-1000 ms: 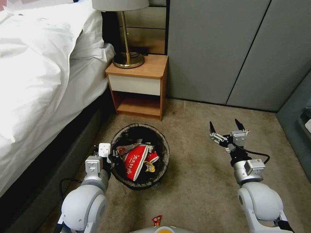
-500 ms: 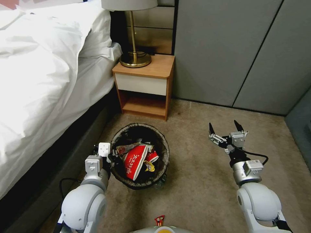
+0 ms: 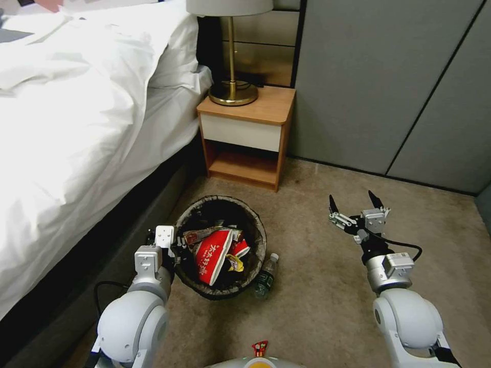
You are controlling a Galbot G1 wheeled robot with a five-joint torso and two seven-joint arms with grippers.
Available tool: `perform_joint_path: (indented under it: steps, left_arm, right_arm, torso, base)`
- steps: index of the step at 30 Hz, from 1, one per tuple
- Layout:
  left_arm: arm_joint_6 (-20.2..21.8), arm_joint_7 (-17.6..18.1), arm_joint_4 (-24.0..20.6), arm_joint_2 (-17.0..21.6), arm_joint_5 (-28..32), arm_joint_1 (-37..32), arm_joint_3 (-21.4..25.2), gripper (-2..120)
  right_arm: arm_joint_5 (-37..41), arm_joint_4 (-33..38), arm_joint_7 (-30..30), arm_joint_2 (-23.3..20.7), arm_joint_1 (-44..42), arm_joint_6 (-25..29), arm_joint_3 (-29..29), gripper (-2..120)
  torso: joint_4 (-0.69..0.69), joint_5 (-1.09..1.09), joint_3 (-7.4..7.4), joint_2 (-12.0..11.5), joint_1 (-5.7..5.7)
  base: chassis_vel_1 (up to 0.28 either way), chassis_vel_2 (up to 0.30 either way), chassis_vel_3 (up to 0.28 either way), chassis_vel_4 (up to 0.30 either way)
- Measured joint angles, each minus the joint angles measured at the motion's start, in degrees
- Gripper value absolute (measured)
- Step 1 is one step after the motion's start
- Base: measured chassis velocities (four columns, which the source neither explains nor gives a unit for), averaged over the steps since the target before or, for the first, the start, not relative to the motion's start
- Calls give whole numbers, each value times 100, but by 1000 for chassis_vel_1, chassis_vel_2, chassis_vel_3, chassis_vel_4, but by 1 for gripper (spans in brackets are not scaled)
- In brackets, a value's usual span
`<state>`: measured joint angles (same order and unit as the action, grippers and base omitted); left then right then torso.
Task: Pick up the trash bin, then pick up the garbage from the floor and place it into the trash bin.
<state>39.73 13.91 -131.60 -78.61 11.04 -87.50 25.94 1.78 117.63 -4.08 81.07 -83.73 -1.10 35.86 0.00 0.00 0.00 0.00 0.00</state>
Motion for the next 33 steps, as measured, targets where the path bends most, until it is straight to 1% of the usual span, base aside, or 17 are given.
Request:
perform_joint_path:
  steps: [25,27,30,32,33]
  left_arm:
    - [-26,-31,-51,23,-17,-50,5,0]
    - [-111,-111,-49,26,-73,-47,5,0]
    - [-131,-136,-39,18,-113,-46,5,0]
    - [-140,-147,-5,9,-139,-49,4,0]
    - [-140,-147,-5,9,-139,-49,4,0]
  right_arm:
    - [15,-25,59,-7,-54,-37,-51,100]
    - [44,-23,136,2,-74,-96,-107,100]
    - [158,30,283,-16,-104,-249,-211,100]
    - [572,191,720,-141,-99,-816,-444,100]
    - [572,191,720,-141,-99,-816,-444,100]
  torso:
    - [0,0,0,0,0]
    - [1,0,0,0,0]
    - [-1,0,0,0,0]
    - [-2,-1,0,0,0]
    - [-2,-1,0,0,0]
  base:
    - [41,39,33,35]
    - [14,19,31,19]
    - [0,0,0,0]
    - [0,0,0,0]
    - [0,0,0,0]
